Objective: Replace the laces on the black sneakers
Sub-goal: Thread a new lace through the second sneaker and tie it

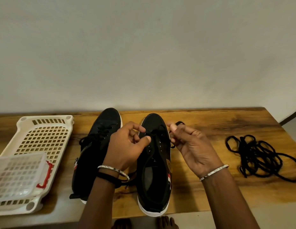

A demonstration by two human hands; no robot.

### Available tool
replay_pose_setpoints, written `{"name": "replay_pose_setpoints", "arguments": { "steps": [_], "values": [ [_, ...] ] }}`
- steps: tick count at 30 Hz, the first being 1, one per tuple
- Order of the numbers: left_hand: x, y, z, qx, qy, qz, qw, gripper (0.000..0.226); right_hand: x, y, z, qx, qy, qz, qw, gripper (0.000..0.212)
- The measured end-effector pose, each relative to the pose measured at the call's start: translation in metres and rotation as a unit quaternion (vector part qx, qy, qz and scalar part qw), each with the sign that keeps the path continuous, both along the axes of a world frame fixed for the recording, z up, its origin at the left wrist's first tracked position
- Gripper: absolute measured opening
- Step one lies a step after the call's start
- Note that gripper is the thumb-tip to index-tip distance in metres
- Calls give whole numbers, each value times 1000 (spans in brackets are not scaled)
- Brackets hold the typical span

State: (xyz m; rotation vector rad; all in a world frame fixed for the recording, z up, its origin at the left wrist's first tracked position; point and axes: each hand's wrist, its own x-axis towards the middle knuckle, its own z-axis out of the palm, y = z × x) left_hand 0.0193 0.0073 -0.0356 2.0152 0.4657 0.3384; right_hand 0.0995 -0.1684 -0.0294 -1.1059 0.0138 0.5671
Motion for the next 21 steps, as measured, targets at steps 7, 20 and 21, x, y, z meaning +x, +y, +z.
{"name": "replay_pose_setpoints", "arguments": {
  "steps": [7, 20, 21],
  "values": [
    [-11, -1, -2, 61, 104, -102, 987, 60, -12, 17, -11, -91, -40, -32, 995, 18],
    [-15, -4, -3, -19, 41, -19, 999, 17, -17, 34, -17, -191, -115, -10, 975, 15],
    [-15, -3, -4, -23, 41, -14, 999, 18, -18, 35, -19, -198, -117, -11, 973, 15]
  ]
}}
